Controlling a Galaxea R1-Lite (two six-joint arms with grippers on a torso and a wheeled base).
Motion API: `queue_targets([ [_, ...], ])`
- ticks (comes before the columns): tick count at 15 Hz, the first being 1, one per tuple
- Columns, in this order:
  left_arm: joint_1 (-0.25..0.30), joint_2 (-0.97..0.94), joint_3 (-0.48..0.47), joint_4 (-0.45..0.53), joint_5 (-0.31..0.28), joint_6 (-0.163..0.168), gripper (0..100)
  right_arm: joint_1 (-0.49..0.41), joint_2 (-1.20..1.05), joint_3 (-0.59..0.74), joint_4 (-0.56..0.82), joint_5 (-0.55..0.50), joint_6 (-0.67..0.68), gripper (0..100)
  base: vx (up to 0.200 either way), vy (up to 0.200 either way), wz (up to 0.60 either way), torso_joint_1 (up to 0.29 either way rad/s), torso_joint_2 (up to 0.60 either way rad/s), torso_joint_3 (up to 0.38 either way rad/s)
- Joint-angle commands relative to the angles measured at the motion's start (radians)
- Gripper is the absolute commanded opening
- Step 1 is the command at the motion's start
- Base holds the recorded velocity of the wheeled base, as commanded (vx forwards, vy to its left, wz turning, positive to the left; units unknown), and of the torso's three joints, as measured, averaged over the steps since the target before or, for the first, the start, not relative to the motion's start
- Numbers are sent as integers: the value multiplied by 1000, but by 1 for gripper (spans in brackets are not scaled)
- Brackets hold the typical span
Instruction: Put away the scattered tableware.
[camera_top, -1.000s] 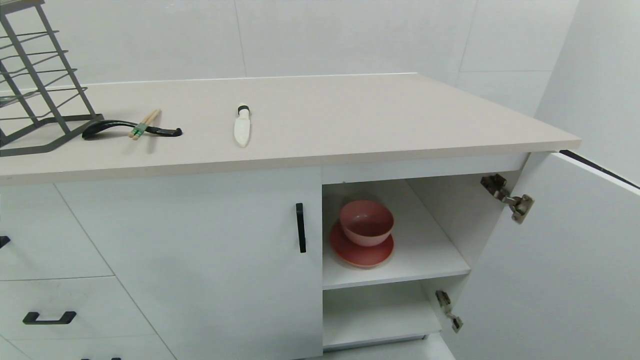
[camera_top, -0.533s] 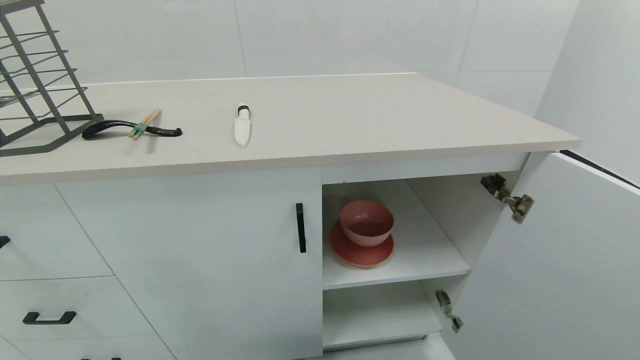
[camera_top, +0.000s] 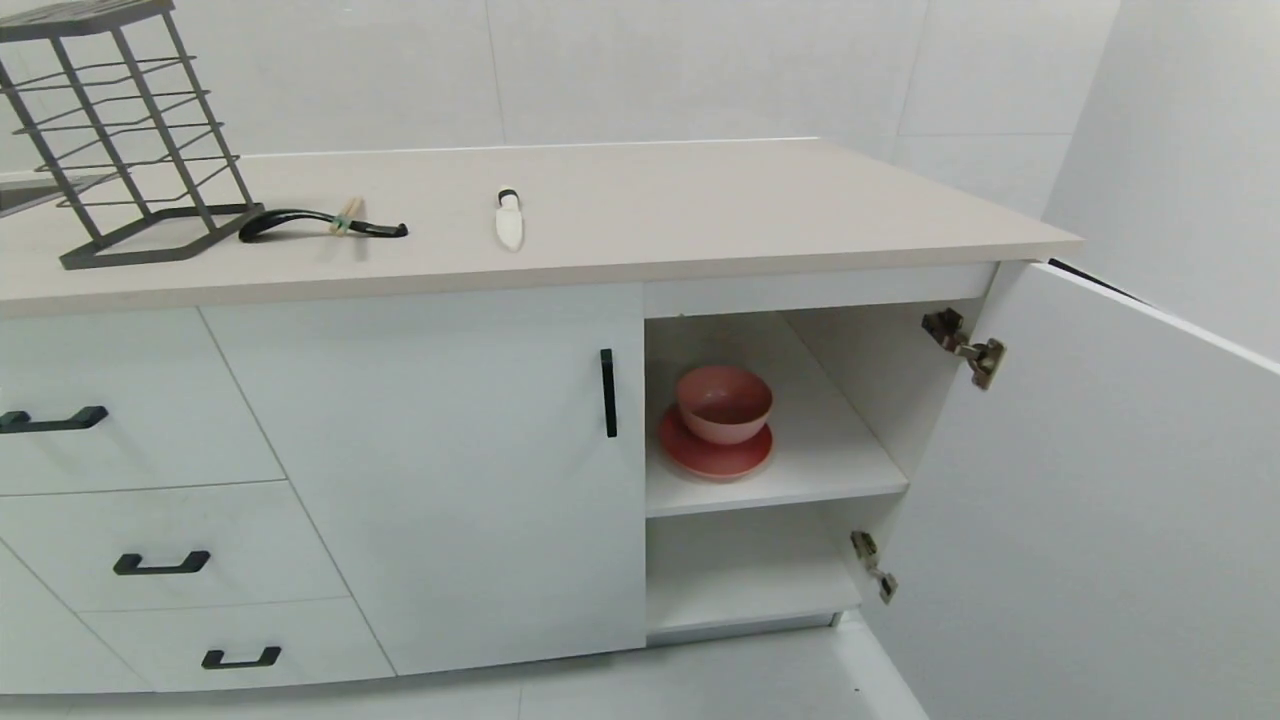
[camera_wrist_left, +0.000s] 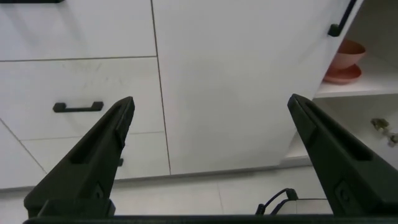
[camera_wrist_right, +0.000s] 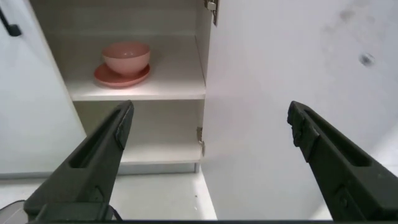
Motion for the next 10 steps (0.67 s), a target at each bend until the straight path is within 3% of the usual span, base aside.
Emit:
queue_targets([
  [1, 0, 0, 0, 0, 0, 0, 100, 0, 2, 0, -1, -1, 5, 100, -200, 0, 0, 2, -2, 2],
  [2, 0, 0, 0, 0, 0, -1, 100, 0, 2, 0, -1, -1, 6, 100, -200, 0, 0, 7, 2, 2],
  [3, 0, 0, 0, 0, 0, -3, 100, 0, 2, 0, -1, -2, 6, 0, -200, 0, 0, 2, 7, -2],
  [5, 0, 0, 0, 0, 0, -5, 100, 0, 2, 0, -1, -2, 8, 0, -200, 0, 0, 5, 0, 2],
  [8, 0, 0, 0, 0, 0, -5, 100, 0, 2, 0, -1, -2, 9, 0, -200, -200, 0, 6, 1, 1],
  [10, 0, 0, 0, 0, 0, -6, 100, 0, 2, 0, -1, -2, 11, 0, 0, -200, 0, -2, 0, 5],
])
